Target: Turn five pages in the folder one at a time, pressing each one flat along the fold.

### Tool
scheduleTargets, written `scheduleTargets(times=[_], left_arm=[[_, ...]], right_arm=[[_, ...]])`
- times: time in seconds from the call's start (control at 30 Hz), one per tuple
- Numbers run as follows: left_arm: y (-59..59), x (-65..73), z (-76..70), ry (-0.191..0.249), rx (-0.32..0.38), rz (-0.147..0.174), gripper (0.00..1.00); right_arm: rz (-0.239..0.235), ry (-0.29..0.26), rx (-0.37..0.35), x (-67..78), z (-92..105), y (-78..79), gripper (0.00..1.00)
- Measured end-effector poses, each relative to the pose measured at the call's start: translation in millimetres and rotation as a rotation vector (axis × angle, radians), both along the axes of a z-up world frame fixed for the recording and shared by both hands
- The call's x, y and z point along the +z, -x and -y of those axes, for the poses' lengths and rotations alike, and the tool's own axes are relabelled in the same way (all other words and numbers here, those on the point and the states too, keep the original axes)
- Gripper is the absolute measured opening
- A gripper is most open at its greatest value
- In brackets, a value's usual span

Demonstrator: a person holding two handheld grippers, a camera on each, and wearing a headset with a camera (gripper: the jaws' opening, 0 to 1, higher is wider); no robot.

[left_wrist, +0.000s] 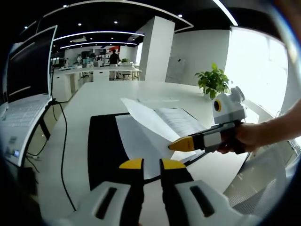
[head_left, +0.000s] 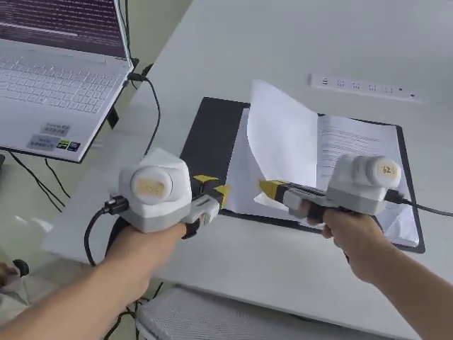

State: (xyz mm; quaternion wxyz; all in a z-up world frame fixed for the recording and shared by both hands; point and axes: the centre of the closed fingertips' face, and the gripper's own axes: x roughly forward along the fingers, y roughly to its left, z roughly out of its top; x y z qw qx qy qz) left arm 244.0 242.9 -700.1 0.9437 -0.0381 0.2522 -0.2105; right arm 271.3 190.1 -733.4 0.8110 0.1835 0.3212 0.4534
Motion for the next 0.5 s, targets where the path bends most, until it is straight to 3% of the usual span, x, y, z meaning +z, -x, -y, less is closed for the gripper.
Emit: scheduleTargets(times=[0.2, 0.5], left_arm=[[7.2, 1.4, -12.4, 0.003, 0.023, -0.004, 0.11], [17.4, -6.0, -19.2, 0.006, 0.039, -0.02, 0.1]], right_arm=[[-0.026, 0.038, 0.028, -16.3, -18.2, 3.4, 0.0], [-0.065, 0.085, 0.06, -39.5, -37.7, 8.1, 0.0]])
